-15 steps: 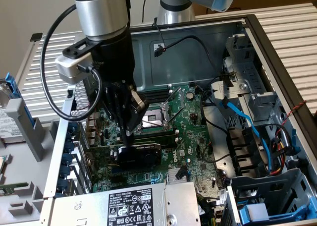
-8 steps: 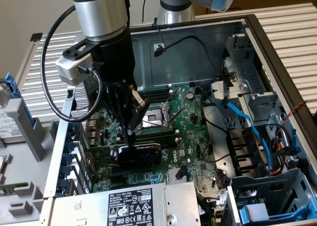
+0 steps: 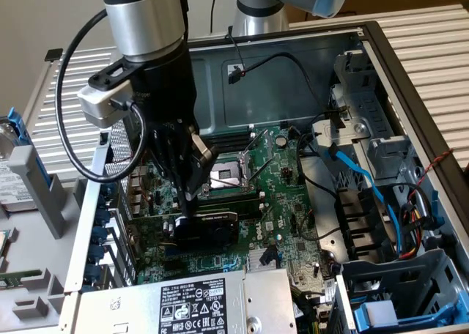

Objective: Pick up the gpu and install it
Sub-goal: 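Press down on the gpu until it lock into place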

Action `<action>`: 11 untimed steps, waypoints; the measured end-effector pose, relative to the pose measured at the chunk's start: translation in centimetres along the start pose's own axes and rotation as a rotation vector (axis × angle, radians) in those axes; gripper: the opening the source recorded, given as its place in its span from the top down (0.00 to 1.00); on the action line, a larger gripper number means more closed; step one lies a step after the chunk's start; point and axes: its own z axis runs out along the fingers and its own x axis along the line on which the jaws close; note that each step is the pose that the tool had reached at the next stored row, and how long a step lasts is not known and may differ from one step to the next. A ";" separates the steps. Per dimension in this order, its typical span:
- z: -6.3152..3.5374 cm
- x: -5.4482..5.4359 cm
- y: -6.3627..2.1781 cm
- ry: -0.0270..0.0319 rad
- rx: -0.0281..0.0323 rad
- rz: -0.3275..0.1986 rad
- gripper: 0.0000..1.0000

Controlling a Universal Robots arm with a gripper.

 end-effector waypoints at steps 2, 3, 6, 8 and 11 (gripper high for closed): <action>0.17 0.0 0.14 -0.0111 0.0109 0.001 0.89; 0.25 0.1 0.19 -0.0172 0.0173 0.002 0.89; 0.40 0.1 0.29 -0.0347 0.0342 0.004 0.89; 0.43 0.1 0.28 -0.0357 0.0357 0.004 0.89; 0.44 0.1 0.28 -0.0357 0.0360 0.004 0.89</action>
